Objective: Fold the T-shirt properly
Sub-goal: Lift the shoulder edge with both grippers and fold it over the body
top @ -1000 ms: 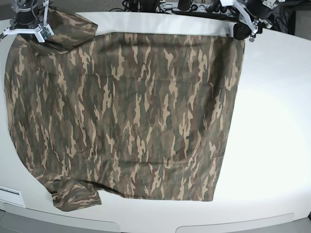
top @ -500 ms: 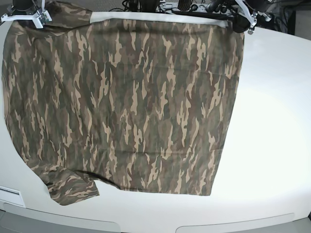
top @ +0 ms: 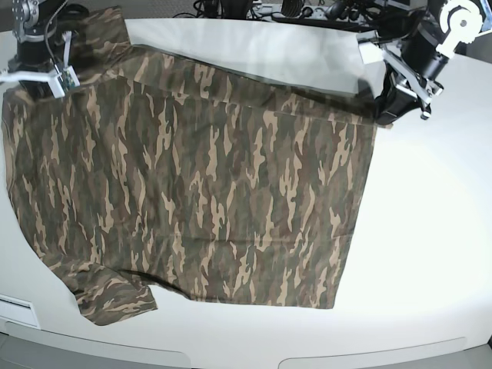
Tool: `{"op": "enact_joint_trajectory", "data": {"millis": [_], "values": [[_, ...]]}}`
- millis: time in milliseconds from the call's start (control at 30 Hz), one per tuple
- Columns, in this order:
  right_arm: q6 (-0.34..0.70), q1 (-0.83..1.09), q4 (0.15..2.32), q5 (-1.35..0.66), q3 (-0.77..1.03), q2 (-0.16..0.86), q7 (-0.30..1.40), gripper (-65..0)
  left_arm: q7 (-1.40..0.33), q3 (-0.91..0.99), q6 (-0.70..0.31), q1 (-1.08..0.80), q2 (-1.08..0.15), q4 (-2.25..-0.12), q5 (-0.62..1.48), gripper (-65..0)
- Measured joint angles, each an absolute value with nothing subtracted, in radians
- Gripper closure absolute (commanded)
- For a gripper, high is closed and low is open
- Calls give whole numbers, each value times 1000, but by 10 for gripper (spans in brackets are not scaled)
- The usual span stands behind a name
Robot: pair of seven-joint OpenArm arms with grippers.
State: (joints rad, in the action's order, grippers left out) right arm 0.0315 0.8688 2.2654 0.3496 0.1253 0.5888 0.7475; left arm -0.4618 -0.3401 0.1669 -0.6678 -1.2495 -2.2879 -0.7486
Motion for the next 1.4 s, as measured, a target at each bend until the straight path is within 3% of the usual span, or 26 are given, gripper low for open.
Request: {"op": "enact_joint_trajectory", "data": {"millis": [233,567,633,800,933,1400], "values": [[42,713,2265,332,125,593,744,0,-387,-262,127,-564,-1190,-2281,-566,0],[46,648,2215,272,125,622,691,0,-309,-263,98,-384,-1091,-2158,-403,0],[91,605,2163,240,125,623,691,0,-297,-263,99,-365,-1065,-2138,-371,0],[111,501,2074,208,122,624,688,0,-261,-268,87,-328,-1008,-2059,-355,0],[150,435,2034,136,122,638,688,0,-247,-292,21,-273,-964,-1994,-321,0],[192,276,1884,59,121,640,680,0,-238,-466,17,-86,-878,-1866,-321,0]]}}
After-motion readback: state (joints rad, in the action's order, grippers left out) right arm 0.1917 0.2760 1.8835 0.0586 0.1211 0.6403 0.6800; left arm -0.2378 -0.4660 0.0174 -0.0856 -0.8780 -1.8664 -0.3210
